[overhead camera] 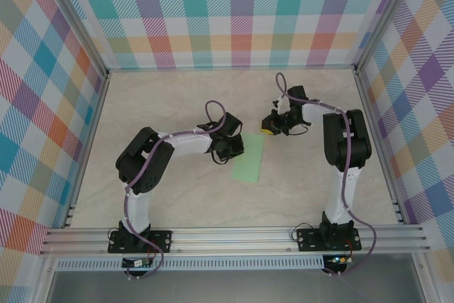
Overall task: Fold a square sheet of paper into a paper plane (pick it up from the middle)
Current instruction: Fold the square sheet of paper in half at the center of the table.
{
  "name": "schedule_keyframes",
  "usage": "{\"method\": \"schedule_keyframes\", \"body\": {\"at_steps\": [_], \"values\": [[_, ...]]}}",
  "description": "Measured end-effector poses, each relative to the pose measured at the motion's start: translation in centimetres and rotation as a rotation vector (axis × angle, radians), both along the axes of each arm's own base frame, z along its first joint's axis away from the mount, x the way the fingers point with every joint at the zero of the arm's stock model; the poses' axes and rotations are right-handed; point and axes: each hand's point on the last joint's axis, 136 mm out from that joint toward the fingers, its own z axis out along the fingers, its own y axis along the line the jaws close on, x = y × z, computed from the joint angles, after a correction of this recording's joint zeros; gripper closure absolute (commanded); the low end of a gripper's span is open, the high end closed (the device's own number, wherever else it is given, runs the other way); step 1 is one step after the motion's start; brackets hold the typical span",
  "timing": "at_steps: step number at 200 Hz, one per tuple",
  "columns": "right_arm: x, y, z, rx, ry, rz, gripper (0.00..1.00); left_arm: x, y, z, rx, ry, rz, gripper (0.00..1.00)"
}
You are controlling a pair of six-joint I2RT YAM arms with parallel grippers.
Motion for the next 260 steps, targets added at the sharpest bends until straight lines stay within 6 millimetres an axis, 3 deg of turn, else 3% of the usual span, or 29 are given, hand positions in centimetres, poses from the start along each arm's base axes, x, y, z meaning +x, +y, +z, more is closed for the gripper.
{"method": "schedule_keyframes", "body": {"at_steps": [34,63,101,134,161,179,198,238,260], "values": [[-0.1,-0.1,-0.5,-0.007,0.010,-0.002,0.93,0.0,0.0,0.0,0.002,0.000,0.001,1.00],[-0.8,-0.6,-2.5,-0.043,0.050,-0.010,0.93,0.0,0.1,0.0,0.004,-0.001,0.001,1.00],[-0.8,-0.7,-2.5,-0.047,0.041,-0.005,0.92,0.0,0.1,0.0,0.003,-0.001,0.001,1.00],[-0.9,-0.9,-1.9,-0.066,0.030,-0.006,0.91,-0.1,0.2,0.0,0.006,-0.001,0.003,1.00],[-1.6,-0.7,1.0,-0.035,-0.009,-0.017,0.91,-0.1,0.2,0.0,0.006,-0.001,0.003,1.00],[-3.3,-0.4,3.2,-0.001,-0.043,-0.028,0.91,-0.2,0.2,0.1,0.007,-0.001,0.003,1.00],[-6.8,0.3,4.0,0.019,-0.042,-0.018,0.91,-0.2,0.3,0.1,0.007,-0.001,0.003,1.00],[-15.7,2.7,1.1,0.016,0.085,0.071,0.90,-0.2,0.3,0.1,0.007,0.000,0.003,1.00],[-18.2,3.3,-0.3,0.004,0.143,0.097,0.90,-0.2,0.3,0.1,0.007,0.000,0.003,1.00]]}}
